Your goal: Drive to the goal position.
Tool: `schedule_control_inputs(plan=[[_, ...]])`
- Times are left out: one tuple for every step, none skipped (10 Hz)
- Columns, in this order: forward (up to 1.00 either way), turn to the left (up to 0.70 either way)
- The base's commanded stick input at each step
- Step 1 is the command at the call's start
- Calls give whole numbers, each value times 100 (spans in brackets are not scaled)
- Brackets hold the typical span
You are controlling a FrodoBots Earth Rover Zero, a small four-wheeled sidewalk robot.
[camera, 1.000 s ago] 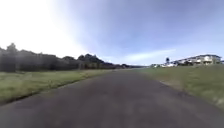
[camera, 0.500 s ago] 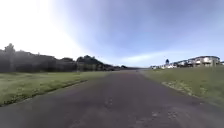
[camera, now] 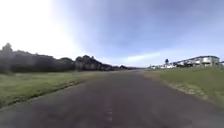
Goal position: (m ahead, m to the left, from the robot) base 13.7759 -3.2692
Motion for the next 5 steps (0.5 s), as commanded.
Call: schedule_control_inputs(plan=[[100, -2], [100, -21], [100, -27], [100, -27], [100, -16]])
